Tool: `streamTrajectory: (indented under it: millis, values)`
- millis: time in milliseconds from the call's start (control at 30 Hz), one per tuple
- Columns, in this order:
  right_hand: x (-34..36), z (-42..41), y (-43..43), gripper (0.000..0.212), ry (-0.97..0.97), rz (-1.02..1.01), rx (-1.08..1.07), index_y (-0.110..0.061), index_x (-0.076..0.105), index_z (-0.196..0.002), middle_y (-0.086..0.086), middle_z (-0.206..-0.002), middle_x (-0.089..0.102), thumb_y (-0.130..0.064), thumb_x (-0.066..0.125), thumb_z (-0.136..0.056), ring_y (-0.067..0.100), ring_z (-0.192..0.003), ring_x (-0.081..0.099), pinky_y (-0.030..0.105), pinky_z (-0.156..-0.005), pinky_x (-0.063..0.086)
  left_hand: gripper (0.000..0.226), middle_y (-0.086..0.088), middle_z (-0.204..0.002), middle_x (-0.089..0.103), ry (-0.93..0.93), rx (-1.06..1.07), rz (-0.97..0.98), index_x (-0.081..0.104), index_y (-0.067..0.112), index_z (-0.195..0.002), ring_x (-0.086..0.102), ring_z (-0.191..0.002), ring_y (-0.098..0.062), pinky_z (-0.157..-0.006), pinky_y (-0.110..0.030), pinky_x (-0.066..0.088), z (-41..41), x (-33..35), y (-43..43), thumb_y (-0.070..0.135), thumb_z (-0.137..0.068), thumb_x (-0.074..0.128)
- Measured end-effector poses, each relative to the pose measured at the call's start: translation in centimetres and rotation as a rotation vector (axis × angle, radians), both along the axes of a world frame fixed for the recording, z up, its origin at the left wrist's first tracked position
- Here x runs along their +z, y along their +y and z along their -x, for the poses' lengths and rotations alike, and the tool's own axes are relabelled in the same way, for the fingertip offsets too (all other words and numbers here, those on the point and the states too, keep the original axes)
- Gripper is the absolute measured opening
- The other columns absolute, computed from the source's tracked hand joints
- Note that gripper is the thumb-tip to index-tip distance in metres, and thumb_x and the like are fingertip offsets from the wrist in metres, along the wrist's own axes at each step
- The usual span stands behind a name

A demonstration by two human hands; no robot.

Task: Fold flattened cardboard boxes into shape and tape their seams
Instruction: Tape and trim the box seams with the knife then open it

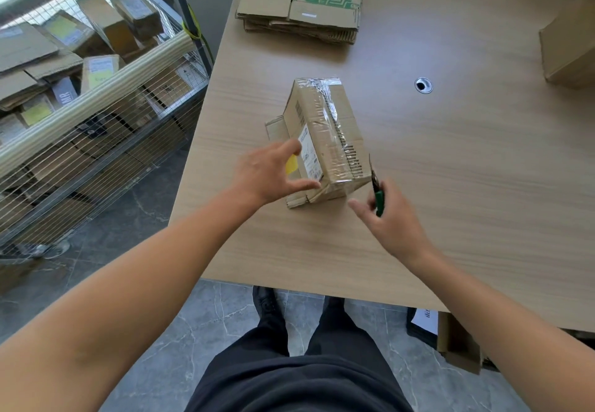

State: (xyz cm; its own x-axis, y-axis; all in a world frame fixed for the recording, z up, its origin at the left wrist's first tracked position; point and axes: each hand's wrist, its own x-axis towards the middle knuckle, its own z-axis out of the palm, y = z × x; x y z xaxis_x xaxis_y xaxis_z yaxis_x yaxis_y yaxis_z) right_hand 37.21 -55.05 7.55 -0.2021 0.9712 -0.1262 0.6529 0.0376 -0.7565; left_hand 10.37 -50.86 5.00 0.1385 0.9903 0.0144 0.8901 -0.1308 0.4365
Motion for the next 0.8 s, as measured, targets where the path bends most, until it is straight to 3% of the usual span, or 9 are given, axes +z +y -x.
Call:
streamTrajectory:
  millis: [33, 133, 233, 433, 533, 633, 700, 800]
  values:
    - [-0.4, 0.0, 0.9, 0.029, -0.042, -0.081, -0.021, -0.028, 0.046, -0.088, -0.007, -0.084, 0.048, -0.033, 0.074, -0.091, 0.007, -0.075, 0.047, 0.018, -0.066, 0.039, 0.075, 0.013, -0.104, 0.063, 0.006, -0.042, -0.001, 0.050, 0.031, -0.109, 0.060, -0.084, -0.017, -0.067, -0.033, 0.047, -0.5, 0.0, 0.3, 0.090, -0.063, 0.058]
    - [-2.1, 0.3, 3.3, 0.027, -0.188, -0.181, -0.038, -0.006, 0.052, -0.102, 0.009, -0.109, 0.048, -0.024, 0.070, -0.094, 0.026, -0.103, 0.046, 0.043, -0.086, 0.044, 0.078, 0.007, -0.110, 0.064, 0.025, -0.131, -0.020, 0.052, 0.025, -0.114, 0.062, -0.087, -0.022, -0.066, -0.032, 0.043, -1.8, -0.5, 1.2, 0.081, -0.062, 0.069]
    - [-3.9, 1.0, 4.6, 0.046, -0.253, -0.177, 0.032, -0.002, 0.054, -0.115, 0.011, -0.128, 0.051, -0.038, 0.071, -0.092, 0.032, -0.117, 0.046, 0.044, -0.088, 0.047, 0.077, 0.003, -0.108, 0.064, 0.071, -0.177, -0.051, 0.054, 0.024, -0.118, 0.063, -0.084, -0.026, -0.067, -0.037, 0.050, -2.5, -0.6, 2.2, 0.077, -0.065, 0.072]
    - [-6.8, 1.2, 5.1, 0.055, -0.326, -0.291, 0.044, -0.008, 0.055, -0.106, 0.005, -0.131, 0.048, -0.053, 0.074, -0.080, 0.024, -0.115, 0.031, 0.036, -0.070, 0.046, 0.073, -0.003, -0.093, 0.063, 0.173, -0.214, -0.136, 0.060, 0.016, -0.113, 0.060, -0.072, -0.030, -0.059, -0.040, 0.048, -3.1, -0.8, 3.6, 0.073, -0.069, 0.073]
    - [-7.2, 0.4, 5.6, 0.060, -0.144, -0.218, 0.019, -0.009, 0.055, -0.105, 0.000, -0.125, 0.046, -0.056, 0.079, -0.075, 0.022, -0.110, 0.030, 0.023, -0.084, 0.036, 0.072, -0.005, -0.095, 0.064, 0.180, -0.221, -0.127, 0.061, 0.014, -0.114, 0.061, -0.075, -0.032, -0.060, -0.041, 0.048, -3.2, -0.9, 3.2, 0.070, -0.070, 0.073]
    - [-7.3, -1.1, 6.4, 0.067, 0.016, -0.152, 0.140, -0.011, 0.053, -0.107, -0.008, -0.123, 0.039, -0.065, 0.074, -0.073, 0.019, -0.111, 0.033, 0.010, -0.093, 0.028, 0.072, -0.001, -0.105, 0.067, 0.047, -0.203, -0.073, 0.060, 0.017, -0.113, 0.064, -0.087, -0.029, -0.067, -0.036, 0.048, -1.7, -1.0, 2.8, 0.067, -0.065, 0.079]
    - [-7.7, -1.3, 6.7, 0.059, -0.012, -0.202, 0.198, -0.009, 0.053, -0.104, -0.006, -0.123, 0.041, -0.060, 0.072, -0.080, 0.024, -0.111, 0.037, 0.021, -0.095, 0.033, 0.074, 0.002, -0.107, 0.068, 0.012, -0.224, -0.063, 0.059, 0.020, -0.112, 0.064, -0.087, -0.025, -0.066, -0.033, 0.045, -1.2, -1.0, 2.3, 0.071, -0.062, 0.078]
    - [-8.3, -0.3, 6.9, 0.046, -0.042, -0.308, 0.198, -0.002, 0.058, -0.098, 0.011, -0.119, 0.053, -0.045, 0.070, -0.087, 0.038, -0.103, 0.043, 0.032, -0.093, 0.033, 0.077, 0.003, -0.102, 0.069, 0.063, -0.210, -0.100, 0.061, 0.020, -0.109, 0.064, -0.080, -0.026, -0.061, -0.032, 0.044, -1.4, -0.9, 1.8, 0.077, -0.060, 0.075]
